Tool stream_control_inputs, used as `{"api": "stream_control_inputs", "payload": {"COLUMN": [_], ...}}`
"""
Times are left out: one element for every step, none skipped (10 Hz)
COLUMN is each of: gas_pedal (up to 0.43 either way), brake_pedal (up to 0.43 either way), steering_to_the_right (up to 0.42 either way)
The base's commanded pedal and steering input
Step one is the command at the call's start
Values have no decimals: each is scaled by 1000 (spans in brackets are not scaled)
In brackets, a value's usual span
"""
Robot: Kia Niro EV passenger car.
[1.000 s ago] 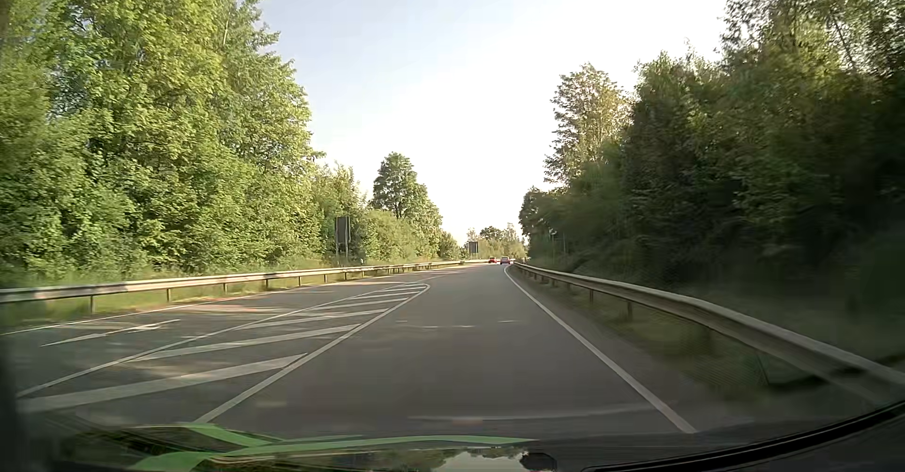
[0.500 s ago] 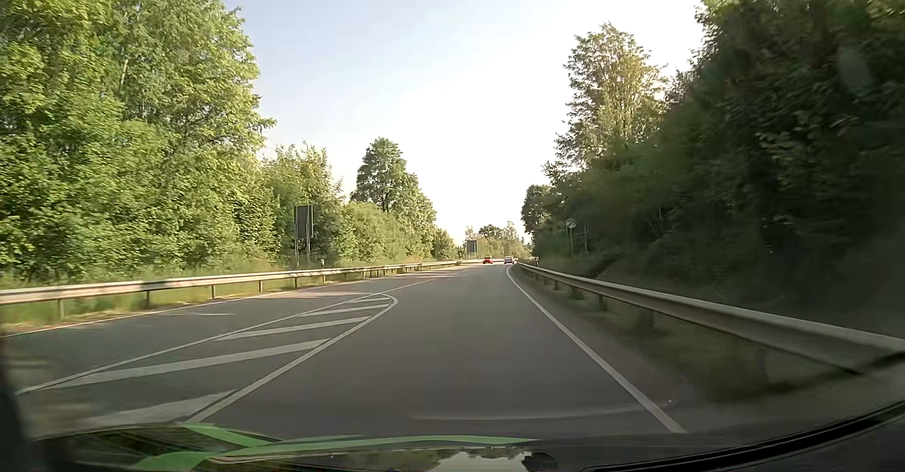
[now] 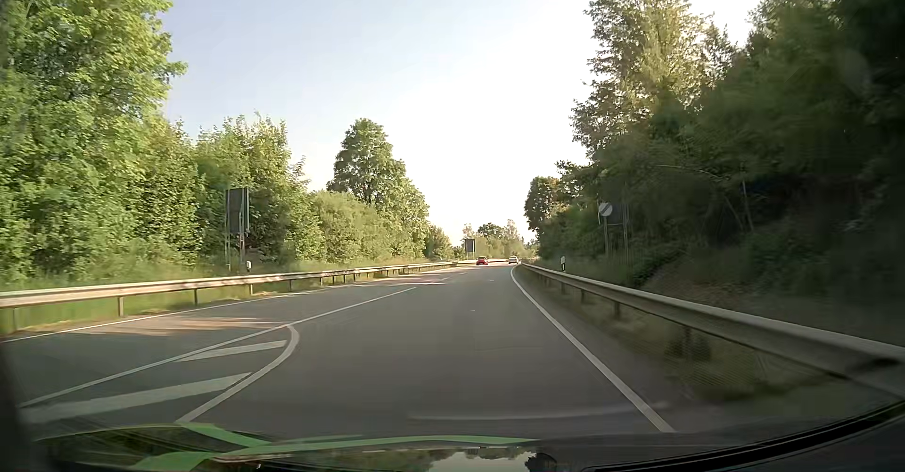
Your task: Follow the waypoints while adhering to traffic rules and regulations
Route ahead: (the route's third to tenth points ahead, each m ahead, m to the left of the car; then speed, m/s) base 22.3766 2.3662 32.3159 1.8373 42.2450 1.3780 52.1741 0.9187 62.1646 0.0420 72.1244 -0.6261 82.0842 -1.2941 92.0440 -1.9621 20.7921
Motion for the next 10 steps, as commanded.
{"api": "stream_control_inputs", "payload": {"gas_pedal": [398,398,390,358,358,358,358,358,358,358], "brake_pedal": [0,0,0,0,0,0,0,0,0,0], "steering_to_the_right": [-1,-1,-1,0,1,2,1,1,1,1]}}
